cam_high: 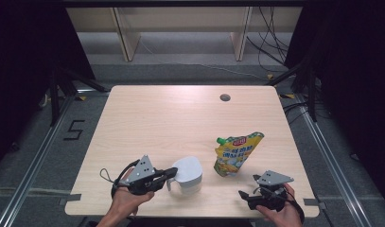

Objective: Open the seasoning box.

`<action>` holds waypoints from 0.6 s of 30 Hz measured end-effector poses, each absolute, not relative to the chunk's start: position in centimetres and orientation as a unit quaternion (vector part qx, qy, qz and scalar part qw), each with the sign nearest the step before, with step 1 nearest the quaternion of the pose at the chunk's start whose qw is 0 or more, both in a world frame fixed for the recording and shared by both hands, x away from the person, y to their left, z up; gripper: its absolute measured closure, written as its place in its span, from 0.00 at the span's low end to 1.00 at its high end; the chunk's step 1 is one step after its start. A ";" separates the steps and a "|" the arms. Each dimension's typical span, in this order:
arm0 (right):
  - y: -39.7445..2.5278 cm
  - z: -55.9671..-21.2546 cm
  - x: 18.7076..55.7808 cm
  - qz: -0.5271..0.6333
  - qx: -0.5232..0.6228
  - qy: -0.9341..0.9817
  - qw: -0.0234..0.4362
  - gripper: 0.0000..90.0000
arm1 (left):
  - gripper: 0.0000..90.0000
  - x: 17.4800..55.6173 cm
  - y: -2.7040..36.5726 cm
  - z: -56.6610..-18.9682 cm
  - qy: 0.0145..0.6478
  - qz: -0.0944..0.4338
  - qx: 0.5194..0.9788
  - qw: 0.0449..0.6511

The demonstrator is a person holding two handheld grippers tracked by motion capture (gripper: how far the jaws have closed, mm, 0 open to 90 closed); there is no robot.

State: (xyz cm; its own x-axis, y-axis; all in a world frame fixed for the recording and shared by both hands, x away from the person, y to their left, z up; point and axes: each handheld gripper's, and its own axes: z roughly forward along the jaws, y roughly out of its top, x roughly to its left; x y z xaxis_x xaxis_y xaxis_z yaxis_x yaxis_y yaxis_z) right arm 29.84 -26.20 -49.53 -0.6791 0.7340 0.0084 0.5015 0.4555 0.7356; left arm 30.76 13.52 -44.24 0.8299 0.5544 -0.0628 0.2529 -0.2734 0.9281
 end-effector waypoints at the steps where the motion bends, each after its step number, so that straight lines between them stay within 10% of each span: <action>1: -26.2 -49.5 29.8 0.370 0.368 0.838 0.157 0.23 | 0.99 30.8 13.5 -44.2 0.257 0.138 0.786 0.545; 18: -25.9 -49.3 29.7 0.379 0.351 0.843 0.153 0.29 | 0.99 30.4 14.0 -44.5 0.259 0.140 0.781 0.551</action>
